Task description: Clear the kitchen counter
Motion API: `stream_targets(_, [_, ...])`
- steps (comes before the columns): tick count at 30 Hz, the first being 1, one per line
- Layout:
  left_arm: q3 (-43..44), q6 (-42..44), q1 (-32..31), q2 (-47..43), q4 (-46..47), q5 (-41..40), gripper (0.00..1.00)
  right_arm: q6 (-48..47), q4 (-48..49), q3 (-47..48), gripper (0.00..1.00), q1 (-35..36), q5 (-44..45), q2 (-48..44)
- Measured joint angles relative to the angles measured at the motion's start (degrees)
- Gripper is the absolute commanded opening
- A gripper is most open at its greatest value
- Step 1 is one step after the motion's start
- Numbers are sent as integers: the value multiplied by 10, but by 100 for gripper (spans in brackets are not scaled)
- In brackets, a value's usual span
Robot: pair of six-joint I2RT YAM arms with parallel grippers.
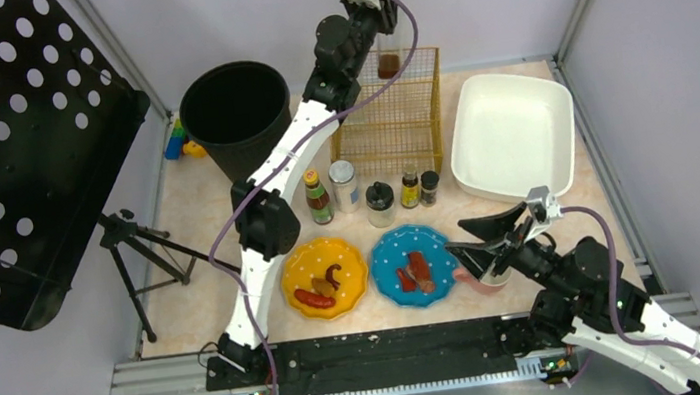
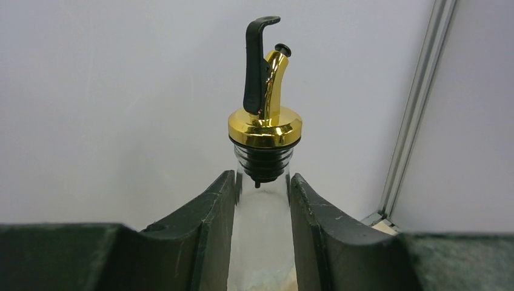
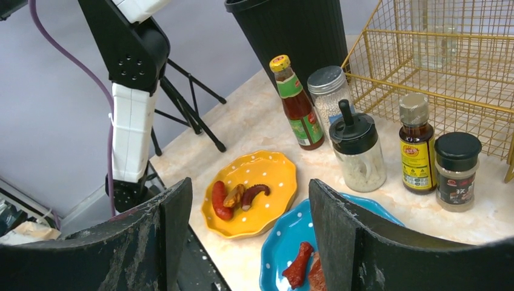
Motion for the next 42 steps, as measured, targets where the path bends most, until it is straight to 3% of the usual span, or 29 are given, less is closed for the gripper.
stream_targets(9, [-13, -1, 0, 0, 30, 0, 0, 0, 13, -15, 70, 0, 0, 2])
stream_targets(31, [-222, -19, -20, -2, 62, -30, 0, 2, 12, -15, 70, 0, -21, -8])
stream_targets(37, [-237, -22, -26, -7, 78, -38, 0, 6, 3, -15, 70, 0, -30, -13])
stream_targets(39, [-243, -22, -28, -9, 83, -43, 5, 7, 0, -15, 70, 0, -32, -13])
stream_targets(42, [-258, -23, -28, -18, 90, -50, 23, 7, -4, -15, 70, 0, -33, -13])
